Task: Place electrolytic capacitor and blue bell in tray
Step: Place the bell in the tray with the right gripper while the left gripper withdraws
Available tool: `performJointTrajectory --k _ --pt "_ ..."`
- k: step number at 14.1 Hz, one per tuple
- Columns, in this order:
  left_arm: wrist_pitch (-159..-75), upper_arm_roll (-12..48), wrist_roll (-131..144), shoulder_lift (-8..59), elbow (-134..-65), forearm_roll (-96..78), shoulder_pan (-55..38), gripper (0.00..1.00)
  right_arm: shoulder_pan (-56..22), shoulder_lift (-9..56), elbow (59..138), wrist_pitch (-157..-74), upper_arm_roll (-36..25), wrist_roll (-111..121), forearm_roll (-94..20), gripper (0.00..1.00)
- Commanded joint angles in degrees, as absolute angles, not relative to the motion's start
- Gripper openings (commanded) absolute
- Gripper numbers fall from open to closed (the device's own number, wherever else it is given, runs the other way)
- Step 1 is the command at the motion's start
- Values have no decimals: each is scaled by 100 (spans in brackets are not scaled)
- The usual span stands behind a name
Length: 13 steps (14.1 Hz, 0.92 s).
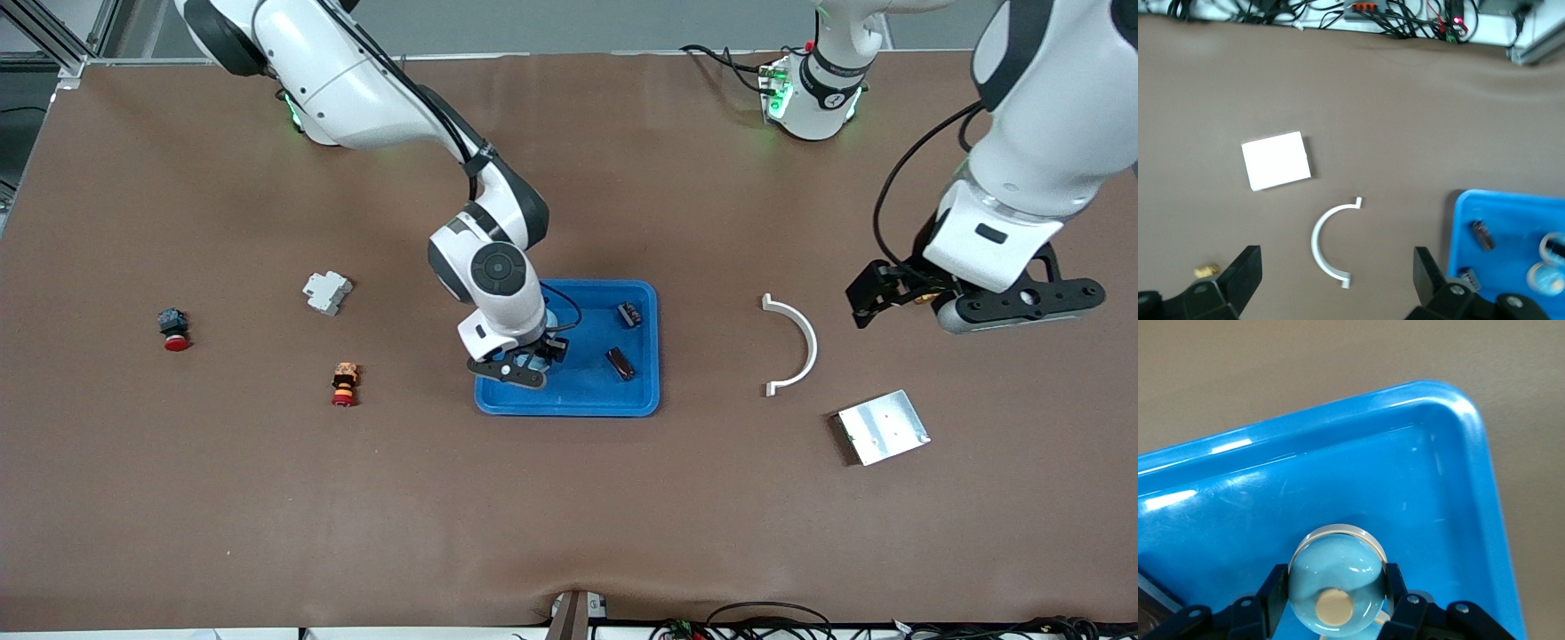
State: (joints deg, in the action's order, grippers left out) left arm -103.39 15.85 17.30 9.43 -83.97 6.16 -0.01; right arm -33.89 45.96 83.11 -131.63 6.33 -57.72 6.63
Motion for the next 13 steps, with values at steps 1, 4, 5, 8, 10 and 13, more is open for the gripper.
performJointTrajectory --k 1,4,5,8,10,13 --pt "-10528 1670 540 713 -8708 642 447 100 -3551 4939 7893 -13244 510 -5985 809 0" --pt "-11003 1679 -35 344 -9473 519 843 100 -3551 4975 7901 -13280 510 -5985 826 0" --pt "-11004 1670 -35 325 -9535 492 896 100 -3542 4975 7901 -13280 510 -5985 870 0" --pt "-10986 1670 -27 430 -9274 510 853 100 -3542 4983 7910 -13280 449 -5977 888 0" --pt "-10995 1731 70 448 -9237 501 774 100 -3533 5010 7910 -13280 431 -5942 975 0" --pt "-10986 1863 88 475 -9132 492 791 100 -3533 5045 7910 -13280 431 -5950 1107 0"
